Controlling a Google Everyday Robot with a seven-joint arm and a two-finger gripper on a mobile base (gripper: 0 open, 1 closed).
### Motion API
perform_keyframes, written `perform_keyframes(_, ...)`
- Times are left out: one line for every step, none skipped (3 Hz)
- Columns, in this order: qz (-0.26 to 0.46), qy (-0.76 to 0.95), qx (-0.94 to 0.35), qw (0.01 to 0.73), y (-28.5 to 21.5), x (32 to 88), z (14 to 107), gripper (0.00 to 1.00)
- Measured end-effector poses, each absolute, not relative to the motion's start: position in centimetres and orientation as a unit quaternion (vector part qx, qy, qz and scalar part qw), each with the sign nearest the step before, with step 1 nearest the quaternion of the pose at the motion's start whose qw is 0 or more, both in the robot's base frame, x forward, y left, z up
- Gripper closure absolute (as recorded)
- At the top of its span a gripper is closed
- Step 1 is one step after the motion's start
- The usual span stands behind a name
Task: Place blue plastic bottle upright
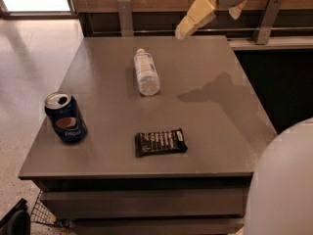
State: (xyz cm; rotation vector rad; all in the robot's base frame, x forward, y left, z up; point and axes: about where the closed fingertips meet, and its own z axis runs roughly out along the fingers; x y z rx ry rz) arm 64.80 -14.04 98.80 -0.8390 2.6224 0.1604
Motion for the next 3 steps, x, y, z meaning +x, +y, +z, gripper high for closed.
perform_keyframes(0.041, 0.955, -0.235, 0.174, -12.5, 66.2, 98.3, 0.0)
perform_keyframes(0.038, 0.962, -0.205, 0.176, -10.8, 68.0, 97.6, 0.0)
perform_keyframes(0.035, 0.963, -0.202, 0.174, -10.5, 68.3, 97.4, 0.0)
